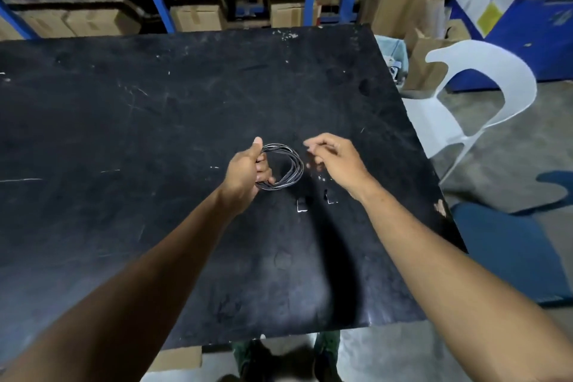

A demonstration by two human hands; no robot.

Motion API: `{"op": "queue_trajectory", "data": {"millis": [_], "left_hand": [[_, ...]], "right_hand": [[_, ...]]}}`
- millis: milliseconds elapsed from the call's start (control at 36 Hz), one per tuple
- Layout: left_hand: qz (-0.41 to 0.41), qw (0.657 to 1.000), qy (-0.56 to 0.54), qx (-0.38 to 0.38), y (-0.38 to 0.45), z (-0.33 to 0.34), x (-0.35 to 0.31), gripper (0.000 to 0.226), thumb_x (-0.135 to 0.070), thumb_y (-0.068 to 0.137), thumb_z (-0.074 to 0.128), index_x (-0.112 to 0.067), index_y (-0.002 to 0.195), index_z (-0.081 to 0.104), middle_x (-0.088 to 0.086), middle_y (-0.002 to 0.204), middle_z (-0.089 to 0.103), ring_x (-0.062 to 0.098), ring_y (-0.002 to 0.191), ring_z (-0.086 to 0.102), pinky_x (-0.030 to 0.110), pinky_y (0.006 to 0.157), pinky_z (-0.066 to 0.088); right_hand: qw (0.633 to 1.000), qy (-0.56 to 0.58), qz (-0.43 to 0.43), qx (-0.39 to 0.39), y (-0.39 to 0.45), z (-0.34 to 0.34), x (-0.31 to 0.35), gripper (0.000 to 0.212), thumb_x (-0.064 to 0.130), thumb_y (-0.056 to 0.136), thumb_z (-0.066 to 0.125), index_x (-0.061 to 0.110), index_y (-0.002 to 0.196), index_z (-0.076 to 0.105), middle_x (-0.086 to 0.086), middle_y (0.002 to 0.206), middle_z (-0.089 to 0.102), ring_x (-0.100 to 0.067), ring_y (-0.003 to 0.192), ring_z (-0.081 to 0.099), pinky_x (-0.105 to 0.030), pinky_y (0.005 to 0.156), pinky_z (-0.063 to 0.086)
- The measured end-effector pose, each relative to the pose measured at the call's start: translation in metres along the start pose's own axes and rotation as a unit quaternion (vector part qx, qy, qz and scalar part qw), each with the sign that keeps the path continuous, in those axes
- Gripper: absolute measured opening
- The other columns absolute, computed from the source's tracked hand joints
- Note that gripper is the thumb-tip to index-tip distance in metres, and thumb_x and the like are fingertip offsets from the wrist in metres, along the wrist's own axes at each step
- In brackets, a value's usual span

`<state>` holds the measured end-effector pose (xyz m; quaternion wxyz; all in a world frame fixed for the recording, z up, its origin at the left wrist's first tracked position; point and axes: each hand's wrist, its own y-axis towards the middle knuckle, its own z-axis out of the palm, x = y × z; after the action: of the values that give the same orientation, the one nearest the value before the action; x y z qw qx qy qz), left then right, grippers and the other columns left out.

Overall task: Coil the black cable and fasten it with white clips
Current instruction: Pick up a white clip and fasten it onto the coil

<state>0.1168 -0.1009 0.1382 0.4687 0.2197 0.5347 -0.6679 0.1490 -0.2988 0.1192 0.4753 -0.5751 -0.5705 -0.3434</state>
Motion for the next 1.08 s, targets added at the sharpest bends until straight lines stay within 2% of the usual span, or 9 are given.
{"op": "queue_trajectory", "data": {"millis": [111,306,417,472,583,722,806,944,1083], "left_hand": [[0.001,0.999,0.0,-0.051,0.005,-0.016,0.018,0.047,-0.035,0.111,0.04,-0.022,0.067,0.031,-0.012,0.043,0.025,0.006,0.032,0.024,0.024,0.043,0.036],[-0.019,0.986,0.032,-0.16,0.013,-0.039,0.037,0.034,-0.034,0.107,0.051,-0.021,0.076,0.049,0.002,0.073,0.034,0.019,0.059,0.034,0.028,0.05,0.037],[-0.026,0.988,0.007,-0.153,0.014,-0.049,0.044,0.038,-0.032,0.108,0.052,-0.021,0.072,0.045,0.0,0.066,0.03,0.016,0.053,0.028,0.029,0.051,0.03],[-0.031,0.991,-0.015,-0.131,0.014,-0.052,0.046,0.044,-0.03,0.109,0.049,-0.022,0.067,0.037,-0.006,0.055,0.027,0.01,0.042,0.024,0.021,0.041,0.03],[-0.042,0.994,-0.014,-0.098,0.011,-0.055,0.049,0.048,-0.031,0.11,0.046,-0.021,0.064,0.035,-0.01,0.046,0.029,0.006,0.033,0.027,0.02,0.036,0.033],[-0.054,0.997,-0.008,-0.058,0.005,-0.054,0.049,0.049,-0.033,0.11,0.043,-0.02,0.064,0.033,-0.01,0.044,0.029,0.006,0.032,0.028,0.02,0.039,0.035],[-0.053,0.998,-0.007,-0.028,0.0,-0.053,0.045,0.049,-0.034,0.11,0.042,-0.022,0.064,0.033,-0.009,0.047,0.026,0.006,0.034,0.025,0.021,0.04,0.036],[-0.035,0.999,0.008,0.015,-0.013,-0.05,0.03,0.047,-0.036,0.108,0.047,-0.023,0.065,0.038,-0.009,0.052,0.029,0.006,0.037,0.029,0.022,0.043,0.036],[-0.002,0.994,0.046,0.101,-0.027,-0.047,0.01,0.045,-0.042,0.107,0.048,-0.024,0.067,0.039,-0.001,0.068,0.023,0.008,0.046,0.029,0.027,0.054,0.039]], "right_hand": [[0.989,-0.136,0.058,-0.027,-0.009,0.006,-0.06,0.023,-0.002,0.09,0.056,0.012,0.096,0.074,-0.012,0.091,0.08,-0.034,0.081,0.078,-0.05,0.087,0.063],[0.949,-0.298,0.065,0.077,-0.01,0.044,-0.119,0.043,0.008,0.086,0.068,0.02,0.127,0.064,-0.006,0.122,0.07,-0.03,0.112,0.07,-0.036,0.098,0.055],[0.934,-0.337,0.072,0.091,0.004,0.064,-0.13,0.05,0.011,0.087,0.068,0.022,0.135,0.057,-0.011,0.131,0.061,-0.038,0.113,0.069,-0.044,0.098,0.057],[0.927,-0.357,0.067,0.089,0.009,0.07,-0.132,0.046,0.011,0.09,0.066,0.021,0.134,0.058,-0.011,0.132,0.058,-0.04,0.111,0.069,-0.045,0.094,0.058],[0.924,-0.37,0.069,0.07,0.016,0.075,-0.134,0.029,0.008,0.09,0.066,0.019,0.117,0.07,-0.009,0.125,0.061,-0.039,0.105,0.072,-0.042,0.091,0.06],[0.956,-0.266,0.119,0.017,0.02,0.071,-0.132,0.02,0.002,0.092,0.06,0.013,0.1,0.075,-0.015,0.098,0.075,-0.038,0.09,0.074,-0.047,0.084,0.062],[0.982,-0.129,0.134,-0.015,0.02,0.069,-0.117,0.028,-0.012,0.092,0.061,0.012,0.08,0.068,-0.014,0.076,0.068,-0.026,0.051,0.069,-0.035,0.053,0.06],[0.988,0.076,0.134,-0.012,0.014,0.057,-0.068,0.016,-0.015,0.09,0.07,0.001,0.092,0.067,-0.024,0.075,0.063,-0.022,0.057,0.074,-0.024,0.053,0.056],[0.982,0.17,0.08,-0.001,-0.001,0.039,-0.016,0.015,-0.015,0.085,0.076,-0.003,0.094,0.073,-0.008,0.061,0.067,-0.02,0.059,0.078,-0.02,0.056,0.057]]}}
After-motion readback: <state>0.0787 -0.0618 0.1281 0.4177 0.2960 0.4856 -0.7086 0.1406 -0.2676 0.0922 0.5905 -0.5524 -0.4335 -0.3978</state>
